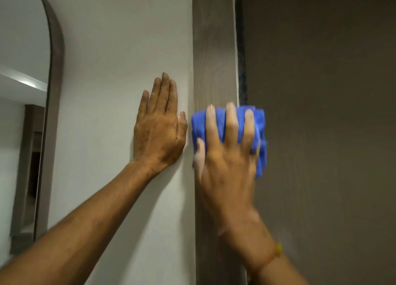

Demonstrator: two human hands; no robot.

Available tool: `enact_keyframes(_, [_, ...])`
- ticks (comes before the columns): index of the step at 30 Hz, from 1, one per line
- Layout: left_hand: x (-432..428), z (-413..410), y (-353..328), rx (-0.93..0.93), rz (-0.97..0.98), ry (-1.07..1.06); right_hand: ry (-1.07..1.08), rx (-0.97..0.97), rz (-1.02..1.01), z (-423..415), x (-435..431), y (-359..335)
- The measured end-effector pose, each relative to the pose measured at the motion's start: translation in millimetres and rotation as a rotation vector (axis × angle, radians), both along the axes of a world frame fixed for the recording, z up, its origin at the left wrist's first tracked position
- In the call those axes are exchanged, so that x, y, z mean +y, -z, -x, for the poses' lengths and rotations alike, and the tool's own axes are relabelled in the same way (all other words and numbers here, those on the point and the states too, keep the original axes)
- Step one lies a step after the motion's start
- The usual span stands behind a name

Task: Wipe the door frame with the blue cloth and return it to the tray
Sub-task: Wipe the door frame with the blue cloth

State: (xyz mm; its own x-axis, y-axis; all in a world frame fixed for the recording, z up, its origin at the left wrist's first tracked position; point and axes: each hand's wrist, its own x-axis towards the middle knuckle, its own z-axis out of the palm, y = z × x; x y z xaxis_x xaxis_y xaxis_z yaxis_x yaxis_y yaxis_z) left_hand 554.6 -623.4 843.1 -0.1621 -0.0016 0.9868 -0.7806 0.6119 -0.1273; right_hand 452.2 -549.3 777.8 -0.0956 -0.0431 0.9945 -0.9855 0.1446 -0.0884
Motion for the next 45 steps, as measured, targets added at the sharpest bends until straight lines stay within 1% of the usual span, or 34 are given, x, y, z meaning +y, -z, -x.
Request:
enact_keyframes(2, [-0.3, -0.1, 0.9, -0.003, 0.005, -0.004, -0.013, -0.01, -0.047, 4.1, 2.7, 38.4])
enact_keyframes(3, [-0.5, 0.3, 1.2, 0.001, 0.011, -0.005, -0.031, -0.009, -0.061, 7.4, 3.2, 44.9])
enact_keyframes(6, [-0.6, 0.1, 0.9, 0.004, 0.007, -0.004, -0.054, 0.02, -0.064, 11.0, 5.0, 34.9])
enact_keyframes(9, [-0.2, 0.1, 0.3, 0.001, 0.007, -0.001, -0.072, 0.048, -0.069, 10.9, 7.8, -8.6])
enact_keyframes(14, [-1.0, 1.1, 1.9, 0.007, 0.006, -0.016, -0.015, 0.051, -0.057, 8.5, 4.5, -128.5])
enact_keyframes(17, [-2.2, 0.9, 1.8, 0.013, 0.01, -0.019, -0.003, 0.04, -0.055, 6.4, 2.8, -150.7])
enact_keyframes(20, [-1.2, 1.4, 1.1, 0.013, 0.009, -0.02, -0.022, 0.036, -0.017, 4.2, 1.7, -126.9])
enact_keyframes(24, [0.8, 1.0, 1.5, 0.009, -0.004, -0.012, -0.03, 0.029, -0.005, 4.7, 2.8, -45.5])
enact_keyframes(27, [1.8, 0.5, 0.9, 0.006, -0.001, -0.006, 0.0, 0.0, -0.048, 4.5, 5.3, 10.6])
enact_keyframes(29, [2.1, 0.2, 0.7, 0.005, 0.001, -0.004, 0.012, -0.001, -0.089, 4.1, 6.4, 26.5])
enact_keyframes(31, [2.4, 0.6, 1.1, 0.007, -0.001, -0.003, 0.028, 0.009, -0.119, 5.5, 8.2, 26.3])
enact_keyframes(35, [1.9, 0.0, 2.0, 0.002, 0.002, -0.009, 0.035, 0.065, -0.138, 6.0, 11.1, -3.7])
enact_keyframes(39, [-1.5, -3.0, 4.7, -0.02, -0.004, -0.002, -0.021, 0.078, -0.101, 6.3, 3.8, -84.4])
enact_keyframes(41, [-3.5, -5.1, 5.1, -0.038, 0.005, -0.022, -0.008, 0.074, -0.09, 6.1, 2.7, -118.8])
enact_keyframes(43, [-5.2, -6.3, 4.3, -0.049, 0.02, -0.028, 0.012, 0.062, -0.08, 4.9, 1.8, -131.4])
enact_keyframes(45, [-5.8, -7.1, 4.1, -0.052, 0.02, -0.028, 0.012, 0.05, -0.055, 3.1, 0.5, -126.0])
